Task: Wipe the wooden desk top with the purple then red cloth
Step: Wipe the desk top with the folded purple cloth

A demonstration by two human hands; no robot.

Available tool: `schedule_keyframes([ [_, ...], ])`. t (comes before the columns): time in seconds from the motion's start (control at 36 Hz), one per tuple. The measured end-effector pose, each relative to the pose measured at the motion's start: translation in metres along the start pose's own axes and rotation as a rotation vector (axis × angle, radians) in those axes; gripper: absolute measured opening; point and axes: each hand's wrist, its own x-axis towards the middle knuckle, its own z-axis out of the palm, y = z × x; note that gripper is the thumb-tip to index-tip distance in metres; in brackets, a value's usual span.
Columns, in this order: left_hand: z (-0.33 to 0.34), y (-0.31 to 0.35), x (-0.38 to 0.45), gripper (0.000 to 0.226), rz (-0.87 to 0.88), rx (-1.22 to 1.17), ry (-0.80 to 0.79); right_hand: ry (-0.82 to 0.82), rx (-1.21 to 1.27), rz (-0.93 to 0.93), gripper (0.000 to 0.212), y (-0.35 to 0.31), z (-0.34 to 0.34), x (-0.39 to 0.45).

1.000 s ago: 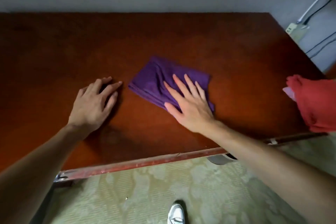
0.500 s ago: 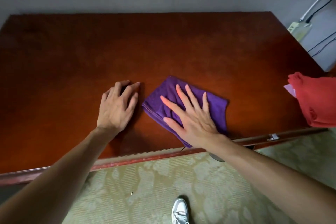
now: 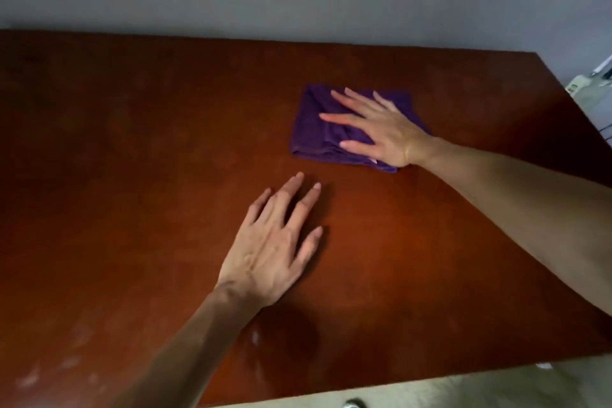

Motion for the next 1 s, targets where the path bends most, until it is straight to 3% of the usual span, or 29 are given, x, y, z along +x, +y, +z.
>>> schedule_keyframes([
  [0.28, -0.003, 0.0, 0.014, 0.053, -0.024, 0.014, -0.091, -0.009, 0.08, 0.123, 0.062, 0.102, -0.016, 0.093],
  [0.5, -0.001, -0.002, 0.014, 0.055, -0.058, 0.025, -0.109, 0.024, 0.118, 0.257, 0.062, 0.094, -0.007, 0.094],
  [0.69, -0.006, 0.0, 0.015, 0.056, -0.054, 0.006, -0.099, 0.067, 0.093, 0.344, 0.062, 0.044, 0.006, 0.037],
  [1.0, -0.003, 0.006, 0.011, 0.054, -0.128, 0.032, 0.056, 0.086, 0.053, 0.324, 0.07, -0.117, 0.028, -0.184],
])
